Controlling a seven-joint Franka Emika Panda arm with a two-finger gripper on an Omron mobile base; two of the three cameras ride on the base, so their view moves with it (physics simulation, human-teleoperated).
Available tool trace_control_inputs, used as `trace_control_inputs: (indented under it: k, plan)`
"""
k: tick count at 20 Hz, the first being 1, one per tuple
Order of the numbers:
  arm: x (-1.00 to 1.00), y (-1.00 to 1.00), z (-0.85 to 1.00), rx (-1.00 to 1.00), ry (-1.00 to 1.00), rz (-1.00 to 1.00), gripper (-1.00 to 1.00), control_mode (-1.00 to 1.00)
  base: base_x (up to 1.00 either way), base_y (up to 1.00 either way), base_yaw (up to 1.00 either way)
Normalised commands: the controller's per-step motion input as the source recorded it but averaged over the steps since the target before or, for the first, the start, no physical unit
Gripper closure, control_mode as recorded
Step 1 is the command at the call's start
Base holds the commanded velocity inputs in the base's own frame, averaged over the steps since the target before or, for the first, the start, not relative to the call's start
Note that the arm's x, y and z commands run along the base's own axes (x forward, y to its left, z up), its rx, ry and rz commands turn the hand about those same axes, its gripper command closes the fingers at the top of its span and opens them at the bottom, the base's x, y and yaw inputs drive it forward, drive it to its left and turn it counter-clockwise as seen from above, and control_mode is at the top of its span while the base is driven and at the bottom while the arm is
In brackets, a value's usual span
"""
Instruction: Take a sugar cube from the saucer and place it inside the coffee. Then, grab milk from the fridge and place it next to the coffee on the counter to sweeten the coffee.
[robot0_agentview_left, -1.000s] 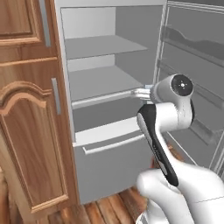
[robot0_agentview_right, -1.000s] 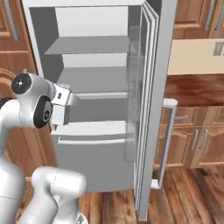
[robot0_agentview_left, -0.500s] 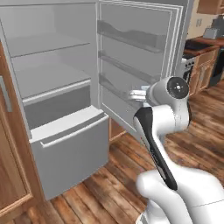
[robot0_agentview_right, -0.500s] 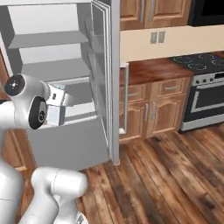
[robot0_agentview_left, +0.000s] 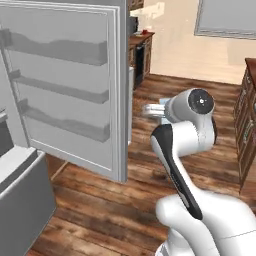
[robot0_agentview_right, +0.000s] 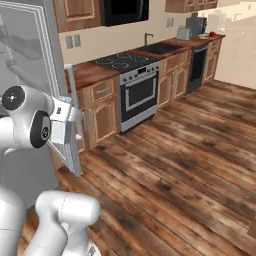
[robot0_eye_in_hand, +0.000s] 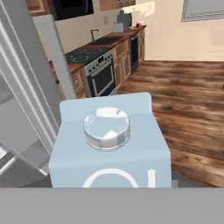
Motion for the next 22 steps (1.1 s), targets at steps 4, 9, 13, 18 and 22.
trace_control_inputs:
  k: [4,9,13,18,22]
  plan:
    - [0.00,0.00,0.00,0.00,0.00,0.00,1.00,1.00,0.09,-0.34,-0.77]
    - [0.00,0.00,0.00,0.00,0.00,0.00,1.00,1.00,0.39,-0.33,-0.68]
    - [0.00,0.00,0.00,0.00,0.00,0.00,1.00,1.00,0.89,-0.11,-0.48]
    - [0.00,0.00,0.00,0.00,0.00,0.00,1.00,1.00,1.00,0.12,-0.10]
    - [0.00,0.00,0.00,0.00,0.00,0.00,1.00,1.00,1.00,0.32,0.01]
